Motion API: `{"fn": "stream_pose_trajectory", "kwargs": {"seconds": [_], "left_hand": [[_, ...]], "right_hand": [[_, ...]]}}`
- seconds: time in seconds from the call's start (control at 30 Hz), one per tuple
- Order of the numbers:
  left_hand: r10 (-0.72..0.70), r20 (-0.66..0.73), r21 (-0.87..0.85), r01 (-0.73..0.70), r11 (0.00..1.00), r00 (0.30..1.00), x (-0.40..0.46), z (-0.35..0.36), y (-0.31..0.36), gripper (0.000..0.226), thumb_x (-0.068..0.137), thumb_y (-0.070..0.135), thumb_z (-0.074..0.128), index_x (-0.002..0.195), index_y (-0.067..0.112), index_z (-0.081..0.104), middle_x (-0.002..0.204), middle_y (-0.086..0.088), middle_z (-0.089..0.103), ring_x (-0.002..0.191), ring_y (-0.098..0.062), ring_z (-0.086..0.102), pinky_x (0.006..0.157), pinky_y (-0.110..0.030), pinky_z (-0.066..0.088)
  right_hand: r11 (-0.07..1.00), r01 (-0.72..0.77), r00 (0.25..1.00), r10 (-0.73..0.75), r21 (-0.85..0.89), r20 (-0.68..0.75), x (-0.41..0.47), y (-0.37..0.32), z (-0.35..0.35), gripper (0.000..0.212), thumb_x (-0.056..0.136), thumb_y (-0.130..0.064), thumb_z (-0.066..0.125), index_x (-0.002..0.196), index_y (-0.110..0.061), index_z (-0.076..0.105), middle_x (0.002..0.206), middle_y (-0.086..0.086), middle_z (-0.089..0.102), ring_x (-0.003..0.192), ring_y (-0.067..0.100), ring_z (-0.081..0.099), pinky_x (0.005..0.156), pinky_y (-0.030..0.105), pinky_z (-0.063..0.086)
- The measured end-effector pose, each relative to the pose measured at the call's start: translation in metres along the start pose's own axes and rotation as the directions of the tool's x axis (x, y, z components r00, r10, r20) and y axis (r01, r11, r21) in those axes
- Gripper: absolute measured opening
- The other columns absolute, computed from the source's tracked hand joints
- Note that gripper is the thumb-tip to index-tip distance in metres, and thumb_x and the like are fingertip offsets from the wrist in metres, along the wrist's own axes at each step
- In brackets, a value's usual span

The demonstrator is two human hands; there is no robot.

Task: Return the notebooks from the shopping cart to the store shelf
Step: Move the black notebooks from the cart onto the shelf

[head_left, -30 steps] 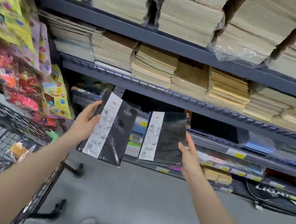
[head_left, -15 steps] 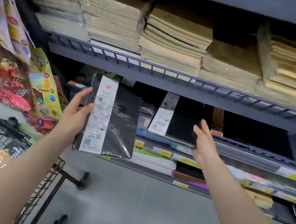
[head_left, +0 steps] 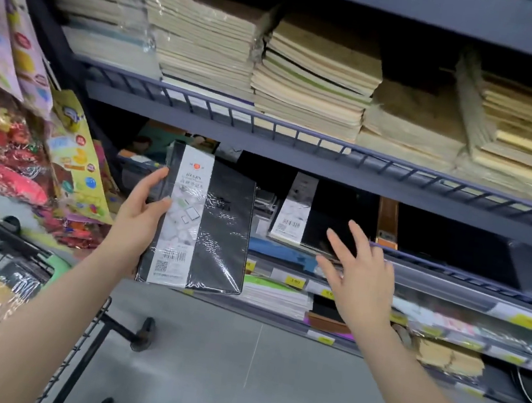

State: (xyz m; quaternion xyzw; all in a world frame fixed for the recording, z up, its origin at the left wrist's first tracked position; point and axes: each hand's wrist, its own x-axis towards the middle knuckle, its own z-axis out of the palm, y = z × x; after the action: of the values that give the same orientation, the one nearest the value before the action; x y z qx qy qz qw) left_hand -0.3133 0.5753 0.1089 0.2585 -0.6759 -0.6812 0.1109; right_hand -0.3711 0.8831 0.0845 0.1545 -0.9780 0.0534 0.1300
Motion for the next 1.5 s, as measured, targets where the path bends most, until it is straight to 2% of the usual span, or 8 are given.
{"fn": "stream_pose_trajectory", "kwargs": {"seconds": [0.13,0.27,0.5,0.63,0.77,1.23,1.4,1.5], "left_hand": [[-0.005,0.004,0.006,0.005,1.000,1.000,0.004,-0.002,-0.003,0.048,0.096,0.007,0.044,0.130,0.040,0.046,0.099,0.013,0.066,0.074,-0.003,0.069,0.066,-0.024,0.057],[-0.020,0.010,-0.002,0.020,1.000,1.000,0.006,-0.004,-0.007,0.047,0.096,0.009,0.044,0.128,0.044,0.047,0.104,0.007,0.068,0.086,-0.015,0.068,0.078,-0.038,0.054],[-0.035,0.039,-0.039,0.036,0.999,0.999,0.010,-0.005,-0.011,0.046,0.097,0.009,0.043,0.122,0.047,0.049,0.105,0.002,0.070,0.081,-0.014,0.070,0.066,-0.032,0.058],[-0.042,0.040,-0.050,0.044,0.998,0.998,0.013,-0.007,-0.017,0.046,0.096,0.010,0.045,0.123,0.047,0.050,0.113,-0.002,0.068,0.096,-0.023,0.067,0.085,-0.043,0.053],[-0.046,0.052,-0.047,0.049,0.998,0.998,0.015,-0.008,-0.018,0.046,0.096,0.011,0.045,0.125,0.047,0.049,0.115,-0.003,0.067,0.098,-0.024,0.067,0.087,-0.044,0.052],[-0.055,0.030,-0.068,0.057,0.996,0.998,0.004,0.000,-0.010,0.043,0.096,0.011,0.046,0.117,0.049,0.050,0.103,0.002,0.071,0.085,-0.018,0.070,0.073,-0.037,0.055],[-0.065,0.051,-0.083,0.069,0.994,0.997,-0.012,0.024,0.000,0.042,0.096,0.012,0.047,0.119,0.048,0.050,0.104,0.001,0.070,0.091,-0.020,0.068,0.077,-0.040,0.055],[-0.052,0.117,-0.099,0.064,0.993,0.992,-0.015,0.051,0.001,0.043,0.095,0.014,0.048,0.115,0.052,0.052,0.119,0.000,0.065,0.103,-0.020,0.065,0.091,-0.045,0.051]], "right_hand": [[0.955,0.211,0.966,-0.236,-0.210,-0.104,0.011,-0.002,0.009,0.040,0.089,-0.041,0.040,0.122,-0.027,0.057,0.136,0.002,0.053,0.101,0.028,0.058,0.077,0.038,0.041],[0.906,0.383,0.913,-0.401,-0.178,-0.078,0.018,-0.009,0.022,0.043,0.079,-0.021,0.071,0.120,-0.022,0.059,0.122,0.001,0.064,0.102,0.026,0.062,0.085,0.038,0.045],[0.964,0.251,0.967,-0.248,-0.081,0.050,0.043,-0.005,0.039,0.063,0.062,0.002,0.079,0.119,-0.017,0.062,0.119,0.006,0.066,0.104,0.029,0.065,0.090,0.042,0.053],[0.989,0.150,0.986,-0.150,0.006,0.075,0.069,-0.008,0.051,0.057,0.070,0.008,0.067,0.120,-0.018,0.061,0.117,0.009,0.067,0.101,0.033,0.064,0.088,0.041,0.050],[0.995,0.075,0.988,-0.083,0.068,0.127,0.079,-0.006,0.056,0.059,0.078,0.013,0.051,0.127,-0.020,0.055,0.124,0.010,0.062,0.107,0.034,0.058,0.085,0.038,0.048],[0.960,-0.030,0.972,-0.037,0.280,0.231,0.059,-0.005,0.046,0.040,0.094,-0.015,0.043,0.134,-0.015,0.049,0.142,0.005,0.046,0.133,0.022,0.039,0.112,0.033,0.025],[0.762,-0.158,0.943,-0.072,0.628,0.325,0.020,-0.018,0.004,0.044,0.095,-0.027,0.047,0.139,-0.025,0.040,0.135,-0.016,0.040,0.128,0.003,0.033,0.108,0.021,0.021],[0.424,-0.440,0.868,-0.022,0.791,0.495,0.003,-0.022,-0.011,0.037,0.097,-0.029,0.043,0.134,-0.028,0.048,0.131,-0.013,0.052,0.115,0.005,0.052,0.100,0.023,0.039]]}}
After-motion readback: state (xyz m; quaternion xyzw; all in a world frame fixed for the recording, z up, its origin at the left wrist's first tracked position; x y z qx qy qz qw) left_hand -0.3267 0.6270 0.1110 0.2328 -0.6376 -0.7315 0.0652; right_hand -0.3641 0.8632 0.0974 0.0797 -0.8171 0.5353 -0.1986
